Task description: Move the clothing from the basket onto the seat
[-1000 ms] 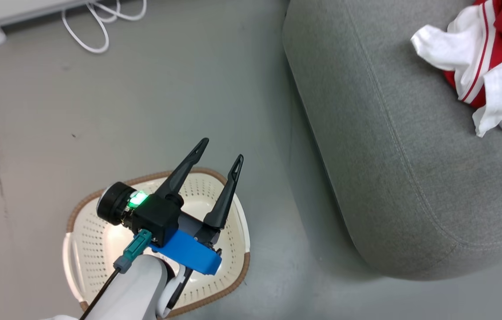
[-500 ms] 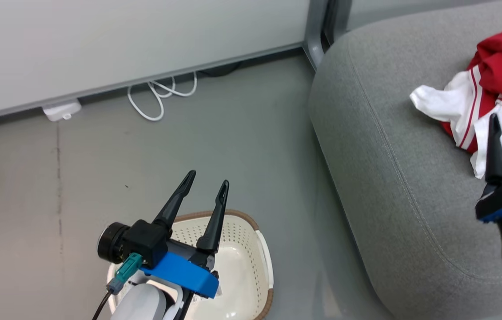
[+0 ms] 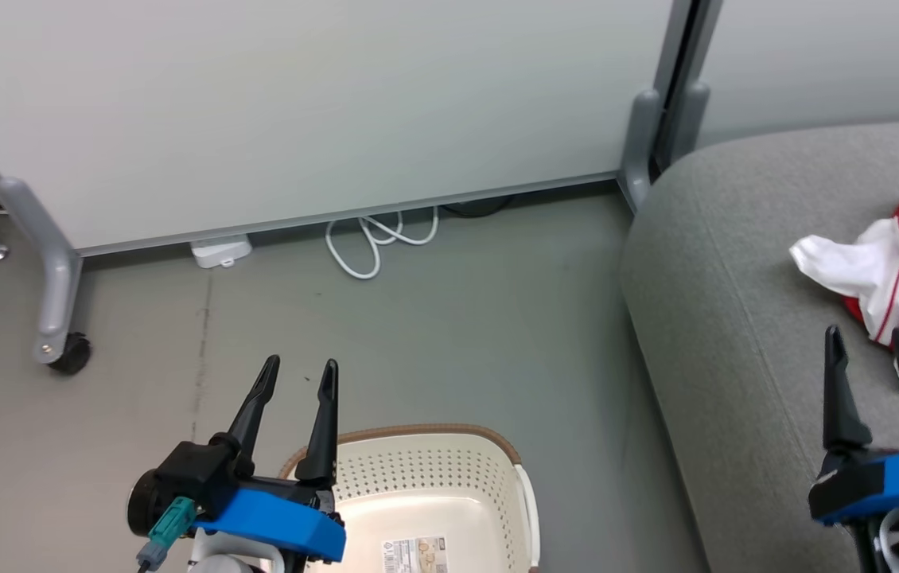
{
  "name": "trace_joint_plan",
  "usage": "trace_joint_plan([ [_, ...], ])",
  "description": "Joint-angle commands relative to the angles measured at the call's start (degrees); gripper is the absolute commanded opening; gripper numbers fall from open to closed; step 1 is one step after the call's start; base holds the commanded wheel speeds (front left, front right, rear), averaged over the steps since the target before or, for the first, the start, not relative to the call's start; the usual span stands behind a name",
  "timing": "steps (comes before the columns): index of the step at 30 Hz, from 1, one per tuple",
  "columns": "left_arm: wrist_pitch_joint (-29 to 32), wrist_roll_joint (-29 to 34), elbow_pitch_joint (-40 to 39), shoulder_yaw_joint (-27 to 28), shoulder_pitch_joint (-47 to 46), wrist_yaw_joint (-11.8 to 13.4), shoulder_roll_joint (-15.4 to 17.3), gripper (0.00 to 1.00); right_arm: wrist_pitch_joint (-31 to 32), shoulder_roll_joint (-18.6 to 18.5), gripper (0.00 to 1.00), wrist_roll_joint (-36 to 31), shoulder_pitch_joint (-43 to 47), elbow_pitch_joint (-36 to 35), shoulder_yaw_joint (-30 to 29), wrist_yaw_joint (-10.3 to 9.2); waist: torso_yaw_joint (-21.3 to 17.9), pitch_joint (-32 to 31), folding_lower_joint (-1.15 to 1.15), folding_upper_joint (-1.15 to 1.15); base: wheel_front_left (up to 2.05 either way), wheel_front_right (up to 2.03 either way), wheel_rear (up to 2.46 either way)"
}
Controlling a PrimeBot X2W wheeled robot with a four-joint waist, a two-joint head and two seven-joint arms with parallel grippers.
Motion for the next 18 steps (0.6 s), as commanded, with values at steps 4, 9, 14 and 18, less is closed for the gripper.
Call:
trace_joint_plan([
  [4,-0.28,0.51,0.21,2.06,1.68,-0.35,-0.41,1.00,-0.66,1.11,1.00,-1.40,4.67,-2.78,1.26,0.03,3.22,-2.28,0.01,0.00,0.00,0.00,0.00],
  [9,-0.28,1.08,0.62,4.32,2.94,-0.44,-0.70,1.00,-0.68,1.78,1.00,-3.07,7.64,-4.47,2.17,0.03,4.90,-2.85,0.01,0.00,0.00,0.00,0.00],
  [14,-0.28,1.64,1.72,5.41,3.67,-0.44,-0.94,1.00,-1.29,2.00,1.00,-2.99,9.48,-4.24,2.55,0.03,6.71,-3.44,0.01,0.00,0.00,0.00,0.00],
  [18,-0.28,2.17,2.65,5.86,4.11,-0.36,-1.08,1.00,-1.74,2.04,1.00,-1.46,10.87,-3.55,3.49,0.03,7.83,-3.92,0.01,0.00,0.00,0.00,0.00],
])
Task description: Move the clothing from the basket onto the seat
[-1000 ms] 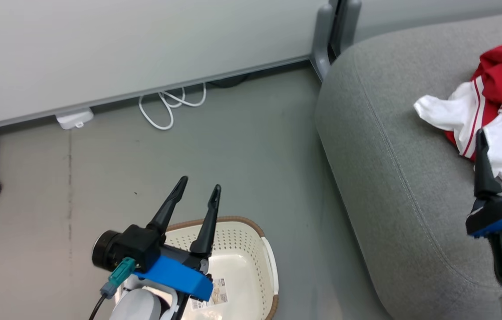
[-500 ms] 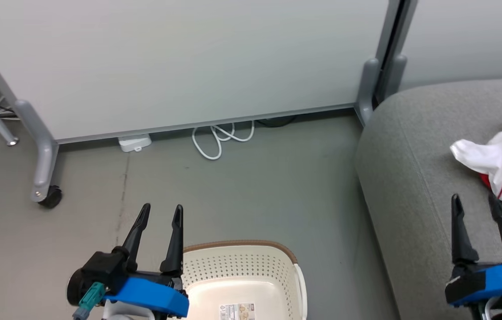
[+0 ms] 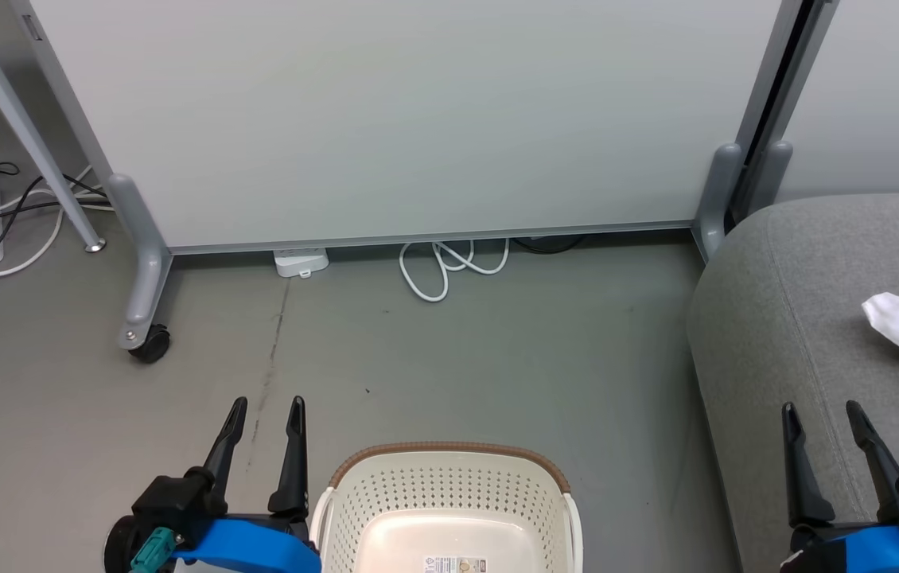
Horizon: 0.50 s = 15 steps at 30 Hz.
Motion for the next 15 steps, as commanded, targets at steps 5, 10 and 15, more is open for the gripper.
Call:
trace_joint_plan([
  [5,-0.27,1.00,1.50,0.31,1.21,-0.10,0.15,1.00,-0.57,0.11,1.00,1.54,1.94,0.42,1.17,0.03,0.77,-0.89,0.00,0.00,0.00,0.00,0.00],
  [10,-0.27,0.83,2.38,0.37,2.09,-0.11,0.52,1.00,-0.69,0.12,1.00,2.41,2.27,1.05,2.01,0.03,0.75,-1.44,0.00,0.00,0.00,0.00,0.00],
  [15,-0.27,0.74,2.86,0.08,1.98,-0.12,0.77,1.00,-0.80,0.12,1.00,2.86,2.33,1.32,2.49,0.03,0.78,-1.54,0.00,0.00,0.00,0.00,0.00],
])
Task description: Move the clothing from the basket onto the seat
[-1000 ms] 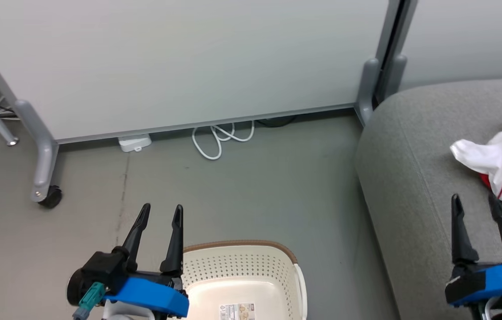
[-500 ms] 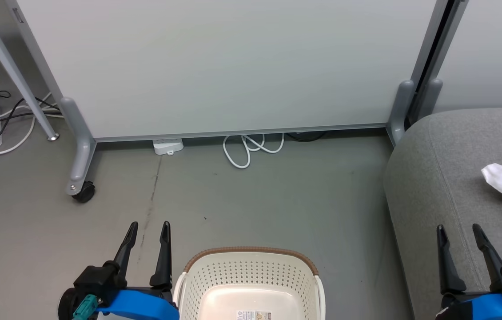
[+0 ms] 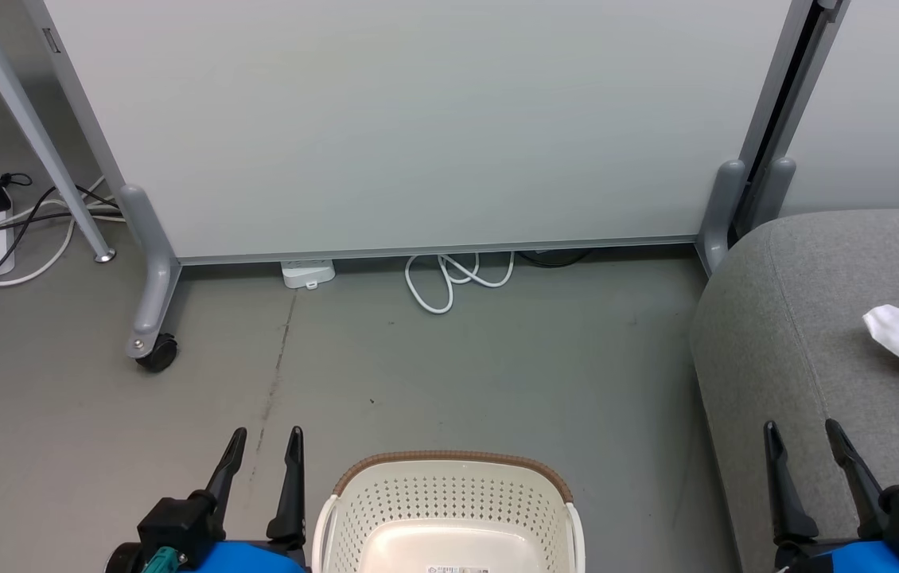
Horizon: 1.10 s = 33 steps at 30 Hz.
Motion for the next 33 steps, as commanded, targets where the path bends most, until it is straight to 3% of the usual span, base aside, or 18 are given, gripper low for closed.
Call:
trace_joint_plan([
  [1,-0.29,0.05,0.18,-0.04,0.24,-0.11,0.41,1.00,-0.26,0.10,1.00,0.56,0.67,0.10,0.23,0.03,-0.02,-0.03,0.00,0.00,0.00,0.00,0.00],
  [14,-0.29,0.13,0.98,0.39,0.51,-0.11,0.23,1.00,-0.66,0.11,1.00,1.70,0.30,1.07,0.65,0.03,-0.82,-0.31,0.00,0.00,0.00,0.00,0.00],
  [15,0.02,-0.02,1.14,0.10,0.37,0.00,0.08,0.00,-0.30,0.01,0.00,1.59,0.03,1.21,0.66,0.00,-0.82,-0.31,0.01,0.00,0.00,0.00,0.00],
  [23,0.35,-0.31,5.03,-0.09,3.13,0.00,-0.60,0.00,0.14,0.64,0.00,1.74,0.32,5.74,0.71,0.00,-0.88,-0.31,0.01,0.00,0.00,0.00,0.00],
  [33,3.08,-10.65,3.59,1.76,1.98,-0.01,-0.62,0.00,2.47,0.57,0.00,12.91,-1.34,6.12,0.63,0.00,-1.28,-0.14,0.01,0.00,0.00,0.00,0.00],
])
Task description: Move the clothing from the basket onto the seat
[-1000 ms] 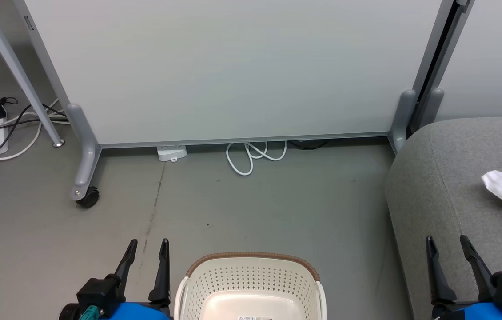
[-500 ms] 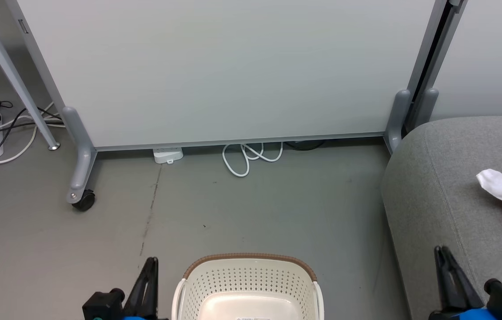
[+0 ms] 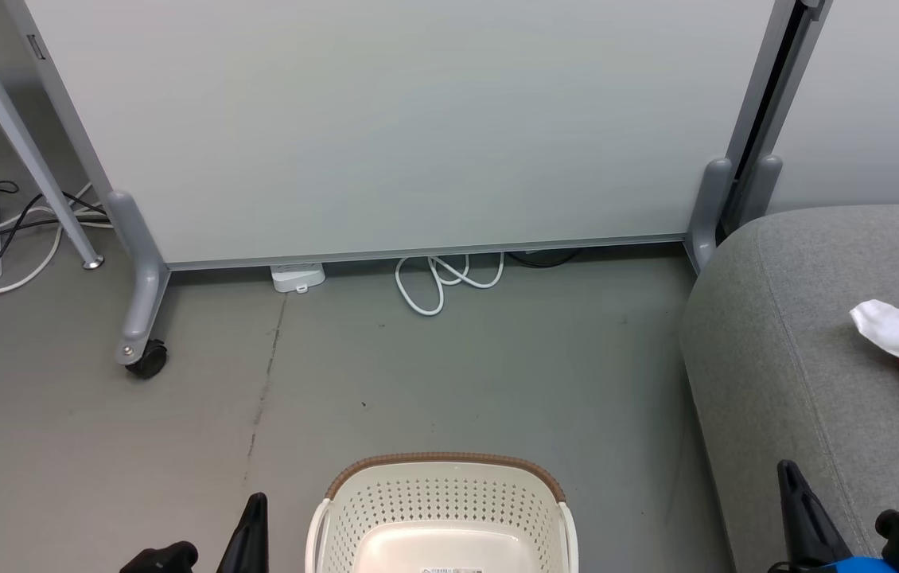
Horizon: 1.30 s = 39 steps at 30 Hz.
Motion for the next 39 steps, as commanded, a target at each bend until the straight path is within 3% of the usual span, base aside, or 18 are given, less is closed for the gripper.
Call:
trace_joint_plan([
  [1,0.66,-3.09,-1.48,0.82,-1.99,-0.02,0.10,0.00,0.58,-0.26,0.00,3.41,-1.73,-0.81,-0.06,0.00,-0.08,0.04,0.00,0.00,0.00,0.00,0.00],
  [39,8.75,-32.96,-6.08,6.42,-5.61,-0.07,-0.01,0.00,6.97,-0.58,0.00,35.86,-6.28,-0.39,0.02,0.01,-1.61,0.70,0.00,0.00,0.00,0.00,0.00],
])
